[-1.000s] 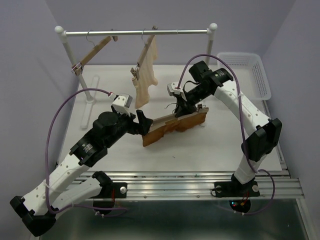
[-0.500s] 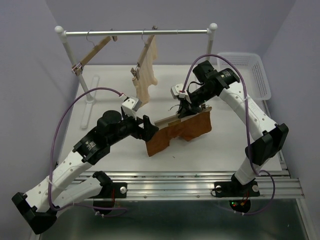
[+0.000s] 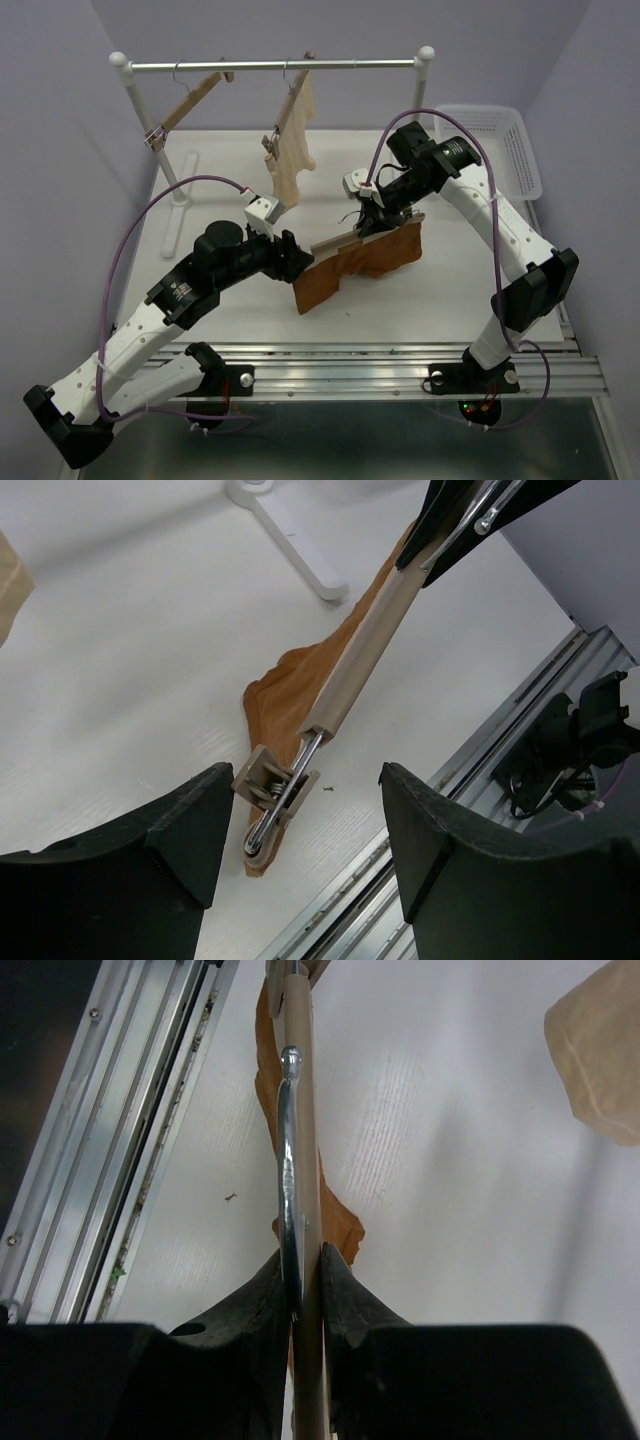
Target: Remove the underwear clipped to the hanger
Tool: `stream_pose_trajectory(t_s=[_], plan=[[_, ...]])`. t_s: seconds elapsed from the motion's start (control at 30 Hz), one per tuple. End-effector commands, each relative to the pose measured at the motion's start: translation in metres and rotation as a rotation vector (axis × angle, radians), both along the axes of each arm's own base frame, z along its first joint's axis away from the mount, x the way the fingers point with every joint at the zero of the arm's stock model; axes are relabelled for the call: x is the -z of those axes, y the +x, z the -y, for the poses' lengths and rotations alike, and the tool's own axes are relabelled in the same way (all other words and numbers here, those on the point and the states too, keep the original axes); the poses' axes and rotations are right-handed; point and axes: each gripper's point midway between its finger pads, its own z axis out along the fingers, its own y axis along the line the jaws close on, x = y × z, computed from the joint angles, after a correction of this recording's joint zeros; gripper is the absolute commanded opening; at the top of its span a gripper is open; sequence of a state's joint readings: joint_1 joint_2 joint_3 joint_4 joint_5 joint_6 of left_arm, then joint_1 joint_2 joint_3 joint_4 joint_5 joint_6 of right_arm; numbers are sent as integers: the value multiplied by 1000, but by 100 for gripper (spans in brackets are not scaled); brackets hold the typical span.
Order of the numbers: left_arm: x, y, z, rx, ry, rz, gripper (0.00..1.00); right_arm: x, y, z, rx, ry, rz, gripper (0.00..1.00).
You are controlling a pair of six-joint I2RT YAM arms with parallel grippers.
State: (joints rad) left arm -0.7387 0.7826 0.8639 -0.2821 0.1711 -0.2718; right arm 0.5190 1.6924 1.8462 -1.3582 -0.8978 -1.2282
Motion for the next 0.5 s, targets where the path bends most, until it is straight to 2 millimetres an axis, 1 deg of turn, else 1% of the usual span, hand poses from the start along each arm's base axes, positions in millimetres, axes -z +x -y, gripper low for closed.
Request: stream_pose_trajectory(t_s=[0.0, 0.07, 0.27, 0.43, 0.47], plan=[[-13, -3, 4, 25, -45, 31, 69, -35, -19, 1, -37, 83, 53, 1], [-11, -3, 5, 21, -43, 18, 69, -37, -20, 1, -38, 88, 56, 1], [-13, -2, 6, 15, -56, 19, 56, -36, -21, 1, -42, 88, 56, 1], [-18, -2, 4, 16, -52, 33, 47, -34, -20, 1, -42, 84, 54, 1], [-19, -2, 4, 18, -54, 37, 47, -34, -20, 1, -42, 83, 56, 1]])
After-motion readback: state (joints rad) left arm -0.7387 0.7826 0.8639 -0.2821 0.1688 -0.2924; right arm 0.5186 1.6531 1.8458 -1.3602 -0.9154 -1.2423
